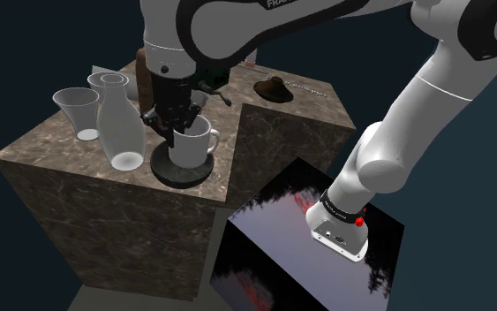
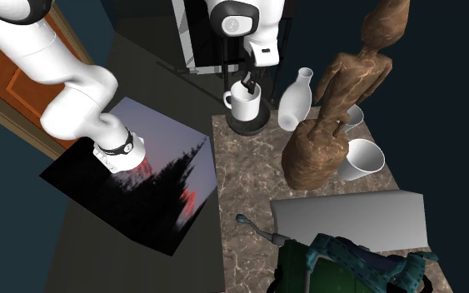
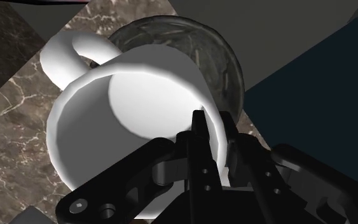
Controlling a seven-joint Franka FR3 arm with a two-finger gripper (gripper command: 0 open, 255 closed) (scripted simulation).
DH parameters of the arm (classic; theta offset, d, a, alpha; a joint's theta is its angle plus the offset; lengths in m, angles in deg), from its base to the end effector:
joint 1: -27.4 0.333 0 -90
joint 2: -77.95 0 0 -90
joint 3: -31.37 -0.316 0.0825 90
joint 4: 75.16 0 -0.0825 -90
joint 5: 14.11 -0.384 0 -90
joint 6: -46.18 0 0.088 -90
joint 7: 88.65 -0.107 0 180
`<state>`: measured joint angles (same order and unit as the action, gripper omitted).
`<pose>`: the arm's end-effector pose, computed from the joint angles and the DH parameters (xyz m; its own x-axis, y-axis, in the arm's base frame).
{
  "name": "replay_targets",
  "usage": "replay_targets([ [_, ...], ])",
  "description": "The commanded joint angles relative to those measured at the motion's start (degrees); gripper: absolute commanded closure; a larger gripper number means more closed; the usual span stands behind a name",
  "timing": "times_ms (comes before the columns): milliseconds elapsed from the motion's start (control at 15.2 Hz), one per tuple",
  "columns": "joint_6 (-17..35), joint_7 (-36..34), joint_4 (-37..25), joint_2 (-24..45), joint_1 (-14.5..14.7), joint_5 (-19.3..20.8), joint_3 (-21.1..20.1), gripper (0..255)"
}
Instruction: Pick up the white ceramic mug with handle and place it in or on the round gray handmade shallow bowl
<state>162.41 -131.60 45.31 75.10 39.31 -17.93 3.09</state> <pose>0.4020 0.3474 0.4355 0.9958 -0.0791 -0.0463 -0.0794 -0.9968 -0.0052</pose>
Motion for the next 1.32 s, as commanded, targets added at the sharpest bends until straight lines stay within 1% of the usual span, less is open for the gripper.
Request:
replay_targets([
  [0,0.75,0.05,0.53,0.2,-0.03,0.09,0.02,255],
  [396,0.75,0.05,0.52,0.2,-0.03,0.1,0.02,255],
  [462,0.74,0.05,0.52,0.2,-0.03,0.09,0.02,0],
  [792,0.75,0.05,0.53,0.19,-0.03,0.09,0.02,0],
  [1056,-6.5,0.65,-4.96,-1.75,-0.3,-0.63,0.46,0],
  [1254,-6.5,0.65,-4.95,-1.75,-0.29,-0.63,0.47,0],
])
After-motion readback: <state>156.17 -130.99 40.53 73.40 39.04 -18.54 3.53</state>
